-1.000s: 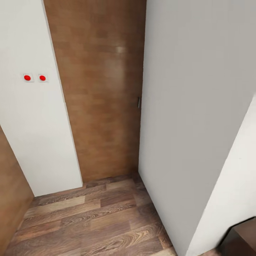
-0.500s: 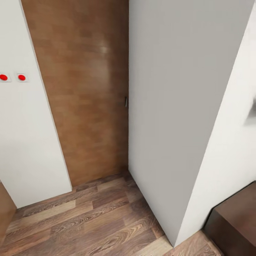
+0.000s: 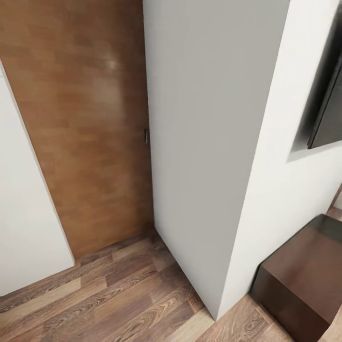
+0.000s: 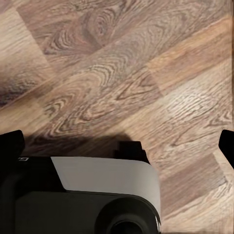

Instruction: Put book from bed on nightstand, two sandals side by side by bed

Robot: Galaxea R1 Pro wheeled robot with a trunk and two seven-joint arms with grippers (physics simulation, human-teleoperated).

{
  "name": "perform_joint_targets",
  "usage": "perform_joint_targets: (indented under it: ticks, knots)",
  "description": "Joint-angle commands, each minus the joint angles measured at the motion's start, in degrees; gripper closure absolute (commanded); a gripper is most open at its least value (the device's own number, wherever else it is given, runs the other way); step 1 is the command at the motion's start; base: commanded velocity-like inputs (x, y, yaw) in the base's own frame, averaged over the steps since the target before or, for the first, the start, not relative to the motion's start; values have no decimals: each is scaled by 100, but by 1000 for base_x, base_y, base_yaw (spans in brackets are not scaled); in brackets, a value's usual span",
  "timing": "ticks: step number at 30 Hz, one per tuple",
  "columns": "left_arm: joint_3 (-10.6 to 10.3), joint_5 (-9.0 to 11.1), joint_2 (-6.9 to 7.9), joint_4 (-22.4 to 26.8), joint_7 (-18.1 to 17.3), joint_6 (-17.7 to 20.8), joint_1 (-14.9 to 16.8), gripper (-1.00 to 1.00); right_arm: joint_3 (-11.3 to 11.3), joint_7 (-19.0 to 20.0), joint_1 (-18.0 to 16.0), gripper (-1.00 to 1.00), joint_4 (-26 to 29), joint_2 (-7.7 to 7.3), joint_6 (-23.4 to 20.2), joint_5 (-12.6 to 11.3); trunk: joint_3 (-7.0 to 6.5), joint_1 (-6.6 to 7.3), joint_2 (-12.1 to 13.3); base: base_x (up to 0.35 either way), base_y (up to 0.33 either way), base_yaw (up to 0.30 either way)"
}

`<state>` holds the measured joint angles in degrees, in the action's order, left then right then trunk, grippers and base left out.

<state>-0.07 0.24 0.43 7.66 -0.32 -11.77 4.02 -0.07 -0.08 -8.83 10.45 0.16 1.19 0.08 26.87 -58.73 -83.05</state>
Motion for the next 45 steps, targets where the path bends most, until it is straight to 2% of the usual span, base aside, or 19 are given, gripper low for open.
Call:
perform_joint_targets:
  ticks: [1, 19, 35, 42, 45]
  knots:
    - [-1, 2, 1, -3, -3, -19, 2, -100, -1, -1, -5, -100, -4, 1, 13, 1, 6, 0, -3, -14, 0, -285]
    - [-5, 6, 1, -2, -3, -19, 2, -100, -2, -1, -5, -100, -6, 1, 5, -7, 33, 0, -3, -210, 79, -262]
    - [43, 56, 4, -10, 47, 75, 2, -100, -9, 0, -5, -100, 18, 1, 18, -7, 93, 0, -3, -19, 7, -230]
    - [335, 189, 58, -10, 58, 467, 2, -100, -10, -6, -5, -100, 19, 1, 28, -8, 94, 0, -3, 0, 0, -285]
    - [391, 223, 101, -10, 60, 541, 2, -100, -10, -8, -5, -100, 19, 1, 29, -8, 94, 0, -3, 0, 0, -286]
